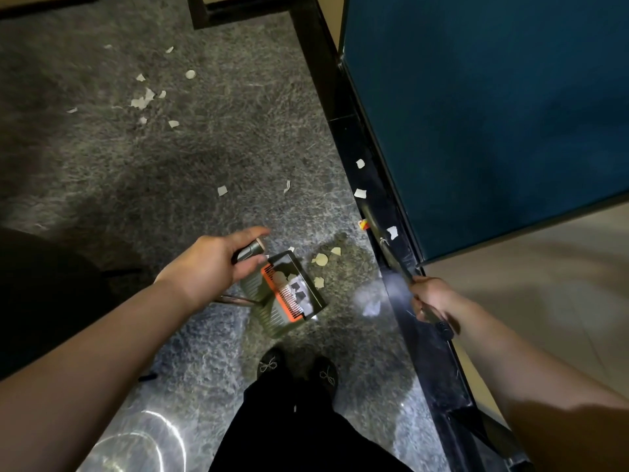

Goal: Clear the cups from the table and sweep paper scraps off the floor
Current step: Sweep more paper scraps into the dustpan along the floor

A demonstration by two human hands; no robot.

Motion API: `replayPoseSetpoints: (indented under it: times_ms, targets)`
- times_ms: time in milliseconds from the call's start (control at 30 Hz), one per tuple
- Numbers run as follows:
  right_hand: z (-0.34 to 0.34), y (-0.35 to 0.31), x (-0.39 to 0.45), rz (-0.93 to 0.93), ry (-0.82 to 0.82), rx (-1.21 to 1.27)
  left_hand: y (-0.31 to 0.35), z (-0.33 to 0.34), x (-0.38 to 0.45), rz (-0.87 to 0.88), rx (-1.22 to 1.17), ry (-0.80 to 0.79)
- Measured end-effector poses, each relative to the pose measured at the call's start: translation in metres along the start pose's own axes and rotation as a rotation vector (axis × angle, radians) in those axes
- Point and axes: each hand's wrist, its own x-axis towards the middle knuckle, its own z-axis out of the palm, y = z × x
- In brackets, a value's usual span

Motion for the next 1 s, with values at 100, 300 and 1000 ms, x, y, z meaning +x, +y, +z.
replayPoseSetpoints:
  times_ms: [100,300,1000]
  targets:
    - [0.017,0.009,-0.013,0.003,-0.061,0.003,-0.002,-0.002,0.005,0.003,0.006,0.013]
    - [0.038,0.034,-0.049,0.062,-0.146,0.266,-0.008,-0.005,0.006,0.065,-0.029,-0.001]
    - [-0.069,-0.018,0.015,-0.057,0.068,0.074,0.034,0.004,0.027,-0.059,-0.098,0.071]
